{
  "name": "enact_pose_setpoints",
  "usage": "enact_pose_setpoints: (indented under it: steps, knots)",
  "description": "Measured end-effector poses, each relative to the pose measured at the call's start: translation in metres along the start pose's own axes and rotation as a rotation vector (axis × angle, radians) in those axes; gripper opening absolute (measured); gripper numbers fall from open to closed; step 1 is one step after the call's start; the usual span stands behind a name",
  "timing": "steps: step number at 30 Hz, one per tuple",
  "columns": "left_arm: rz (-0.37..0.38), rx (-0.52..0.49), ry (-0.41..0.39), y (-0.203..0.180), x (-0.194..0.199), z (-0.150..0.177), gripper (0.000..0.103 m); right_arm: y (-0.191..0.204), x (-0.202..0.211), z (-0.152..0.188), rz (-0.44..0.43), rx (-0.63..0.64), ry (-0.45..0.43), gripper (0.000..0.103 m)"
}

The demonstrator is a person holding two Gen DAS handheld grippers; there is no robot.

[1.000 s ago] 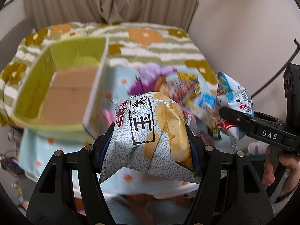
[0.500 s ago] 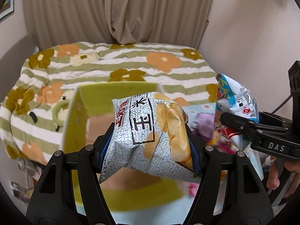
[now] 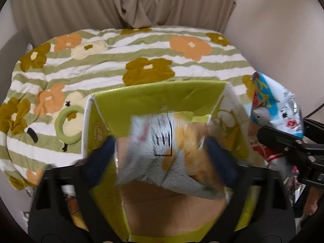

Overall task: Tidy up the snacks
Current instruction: 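Carry both bags over the box and open both tools to drop them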

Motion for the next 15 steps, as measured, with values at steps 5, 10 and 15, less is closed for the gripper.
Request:
enact_pose_setpoints:
  steps: [5, 10, 15]
  knots:
    - [-0.004, 0.021, 0.024, 0.009, -0.005, 0.013, 0.102, 0.002, -0.007, 0.002, 0.006, 0.021, 0.020, 0.056]
    - [-0.029, 0.071, 0.029, 0.020, 0.010, 0.029, 0.102, 0.005, -0.011, 0.004, -0.009, 0.048, 0.026, 0.056]
    - [-0.062, 0.114, 0.020, 0.028, 0.032, 0.038, 0.102, 0.013, -0.013, -0.001, -0.045, 0.084, 0.052, 0.056]
Point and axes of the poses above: each gripper's, at about its wrist camera, not at the fingertips, and x roughly against the way its jaws point, y to its left, z to its underside, the point moved 6 cm from there along -x, roughly the way its jaws point, and after that the axes turned 5 degrees about -z, right-handed, at the moved point
